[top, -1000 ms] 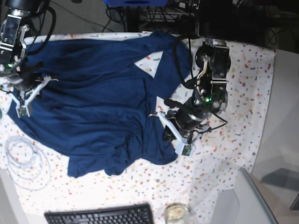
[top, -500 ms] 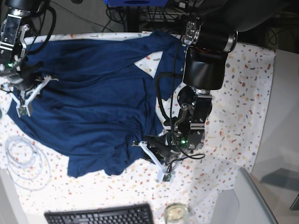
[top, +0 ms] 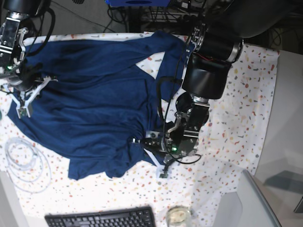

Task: Layout the t-shirt on the table in an organized manner, then fold the t-shirt properly
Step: 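Grasp the shirt hem with the left gripper, then pull the held hem with the left gripper away from the right gripper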

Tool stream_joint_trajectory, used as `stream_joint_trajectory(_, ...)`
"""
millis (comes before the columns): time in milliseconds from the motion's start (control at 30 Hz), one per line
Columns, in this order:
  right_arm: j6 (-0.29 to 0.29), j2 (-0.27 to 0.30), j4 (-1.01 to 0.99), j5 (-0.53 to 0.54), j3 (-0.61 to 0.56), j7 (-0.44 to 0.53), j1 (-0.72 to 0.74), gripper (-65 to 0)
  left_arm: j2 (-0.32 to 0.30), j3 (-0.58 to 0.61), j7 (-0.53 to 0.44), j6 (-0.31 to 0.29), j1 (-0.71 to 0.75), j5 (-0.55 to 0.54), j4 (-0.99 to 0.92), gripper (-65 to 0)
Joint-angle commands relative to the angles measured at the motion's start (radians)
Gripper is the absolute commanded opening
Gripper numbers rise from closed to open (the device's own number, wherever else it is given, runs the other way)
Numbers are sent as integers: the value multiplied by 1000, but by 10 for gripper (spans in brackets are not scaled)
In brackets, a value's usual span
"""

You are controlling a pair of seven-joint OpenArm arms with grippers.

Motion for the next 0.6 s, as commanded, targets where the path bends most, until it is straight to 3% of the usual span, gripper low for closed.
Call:
stream_joint_trajectory(0,2,13,13,5,5,14,9,-648,10,2,4,-4,-22,-3,25,-398)
stream_joint_trajectory(233,2,13,12,5,5,14,9,-650,36,0,99,-2,1,-4,74,-392)
stream_joint_trajectory(400,2,13,12,5,7,14,6,-650,36,0,99,1,22,3,94,-390)
stream_joint_trajectory(567,2,13,12,5,7,14,6,-650,32,0,99,105,24,-3,94,-392)
